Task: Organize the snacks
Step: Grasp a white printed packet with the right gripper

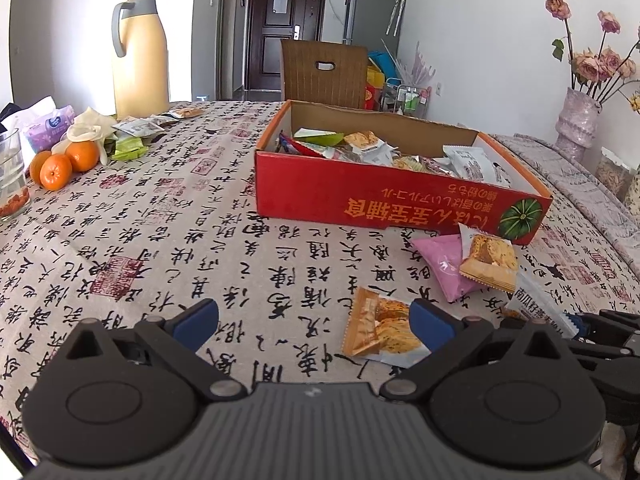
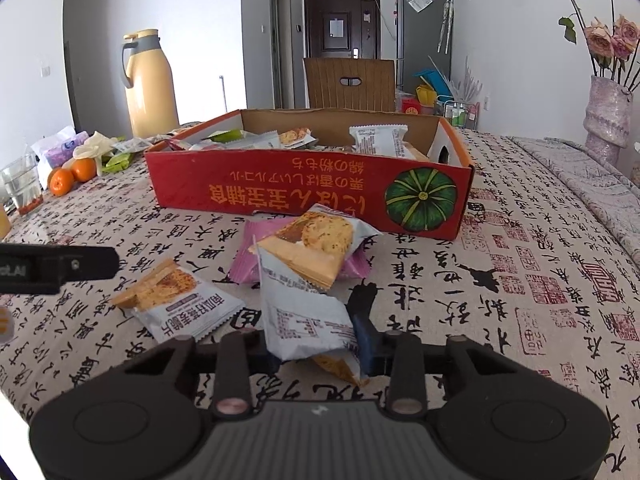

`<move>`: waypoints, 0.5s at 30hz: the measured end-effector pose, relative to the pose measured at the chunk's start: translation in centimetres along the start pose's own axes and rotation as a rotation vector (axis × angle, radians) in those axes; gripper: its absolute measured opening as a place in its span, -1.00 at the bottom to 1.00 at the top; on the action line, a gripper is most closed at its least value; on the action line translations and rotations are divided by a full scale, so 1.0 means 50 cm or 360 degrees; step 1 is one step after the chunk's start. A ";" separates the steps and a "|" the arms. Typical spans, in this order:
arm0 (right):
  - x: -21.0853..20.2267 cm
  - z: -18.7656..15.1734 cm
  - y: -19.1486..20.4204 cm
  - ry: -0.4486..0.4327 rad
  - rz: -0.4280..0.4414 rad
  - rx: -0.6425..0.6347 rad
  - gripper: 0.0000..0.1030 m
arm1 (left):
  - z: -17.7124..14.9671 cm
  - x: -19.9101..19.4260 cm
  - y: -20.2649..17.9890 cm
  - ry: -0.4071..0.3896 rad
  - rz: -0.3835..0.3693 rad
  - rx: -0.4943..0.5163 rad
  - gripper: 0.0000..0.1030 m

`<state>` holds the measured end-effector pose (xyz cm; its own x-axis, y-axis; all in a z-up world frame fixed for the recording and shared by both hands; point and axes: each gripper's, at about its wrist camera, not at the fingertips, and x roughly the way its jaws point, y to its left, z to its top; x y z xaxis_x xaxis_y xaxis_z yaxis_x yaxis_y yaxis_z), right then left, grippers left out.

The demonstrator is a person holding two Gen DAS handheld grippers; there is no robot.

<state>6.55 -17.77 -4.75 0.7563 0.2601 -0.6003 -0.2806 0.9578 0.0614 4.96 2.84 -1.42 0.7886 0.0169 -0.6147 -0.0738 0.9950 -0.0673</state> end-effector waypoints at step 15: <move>-0.065 0.009 -0.065 -0.0168 -0.0037 0.0090 -0.33 | -0.003 0.048 -0.087 0.0147 -0.0122 0.0169 1.00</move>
<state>5.28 -21.65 -2.65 0.8213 0.2463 -0.5147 -0.2308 0.9683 0.0950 7.08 -1.44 -2.70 0.7295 -0.0636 -0.6810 0.0530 0.9979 -0.0365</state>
